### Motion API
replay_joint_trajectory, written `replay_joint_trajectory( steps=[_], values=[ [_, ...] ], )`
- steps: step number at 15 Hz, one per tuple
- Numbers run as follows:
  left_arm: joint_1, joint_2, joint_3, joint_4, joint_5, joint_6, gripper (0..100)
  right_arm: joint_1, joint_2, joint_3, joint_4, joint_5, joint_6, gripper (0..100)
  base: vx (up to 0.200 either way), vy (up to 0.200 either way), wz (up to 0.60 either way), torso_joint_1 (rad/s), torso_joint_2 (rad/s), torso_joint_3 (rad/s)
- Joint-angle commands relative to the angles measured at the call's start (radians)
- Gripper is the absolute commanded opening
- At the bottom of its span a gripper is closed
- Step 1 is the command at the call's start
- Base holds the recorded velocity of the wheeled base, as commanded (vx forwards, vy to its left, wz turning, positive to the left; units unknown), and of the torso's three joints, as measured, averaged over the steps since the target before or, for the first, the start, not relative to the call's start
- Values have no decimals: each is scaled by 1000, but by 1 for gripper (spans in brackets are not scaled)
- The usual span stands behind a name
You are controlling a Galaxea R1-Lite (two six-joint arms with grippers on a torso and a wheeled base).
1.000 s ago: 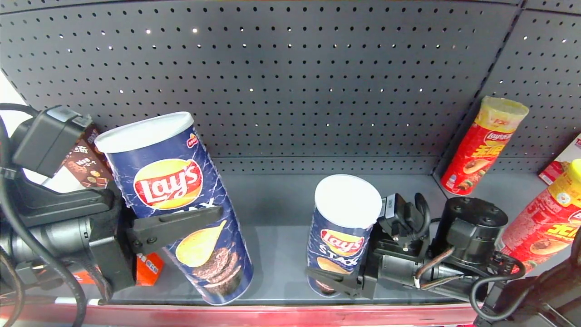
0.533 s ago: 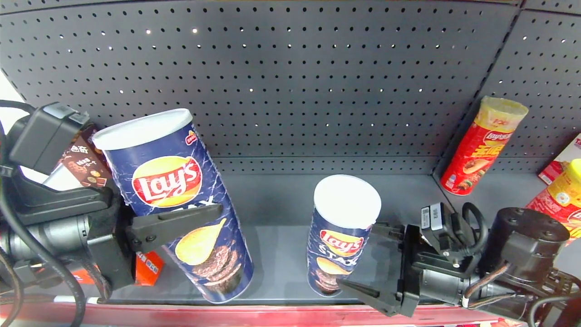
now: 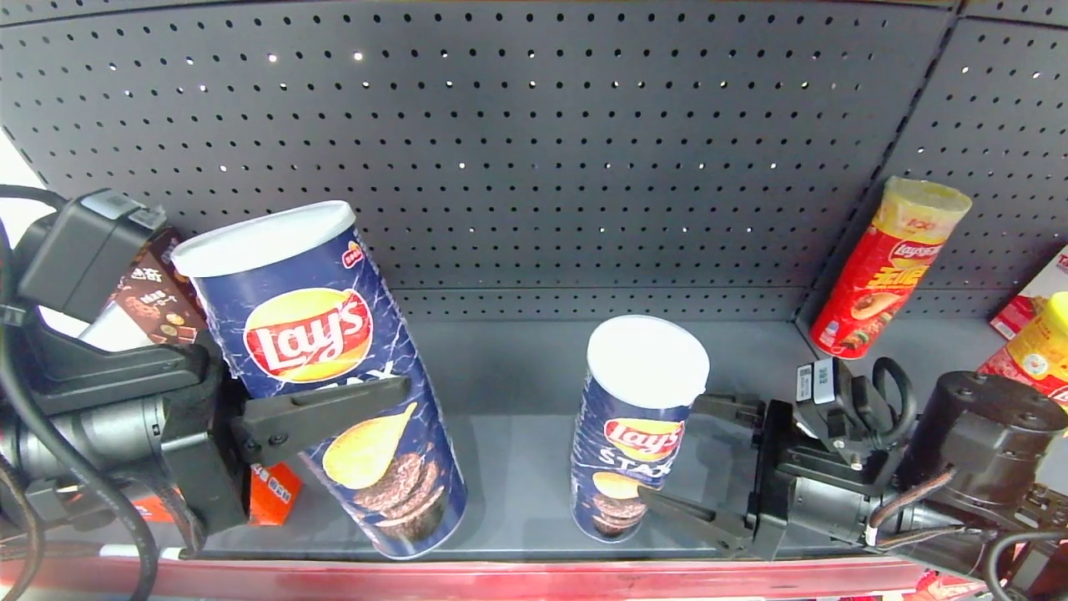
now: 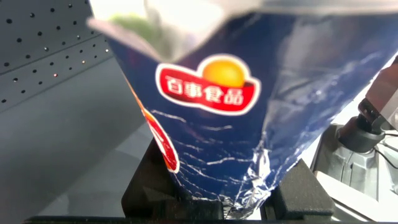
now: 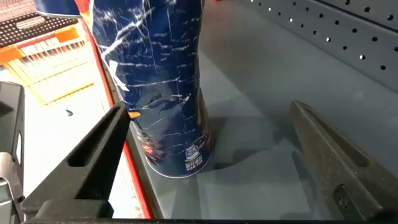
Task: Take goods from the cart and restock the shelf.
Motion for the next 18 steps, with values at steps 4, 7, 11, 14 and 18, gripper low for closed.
replay_joint_trajectory(
  steps=[4, 7, 11, 14, 18],
  values=[
    [0, -3, 7, -1, 1, 0, 0, 7, -9, 11, -3, 1, -2, 100, 0, 0, 0, 0, 0, 0],
    [2, -5, 7, -1, 1, 0, 0, 18, -160, 75, 7, 1, -4, 100, 0, 0, 0, 0, 0, 0],
    [0, -5, 4, -1, 1, 0, 0, 6, -462, 118, 185, -18, -2, 100, 0, 0, 0, 0, 0, 0],
    [-1, -5, -2, -1, 1, 0, 0, 24, -769, 115, 520, -154, -2, 100, 0, 0, 0, 0, 0, 0],
    [-3, -7, -1, -1, 1, 1, 0, 16, -1082, 152, 863, -315, 15, 100, 0, 0, 0, 0, 0, 0]
  ],
)
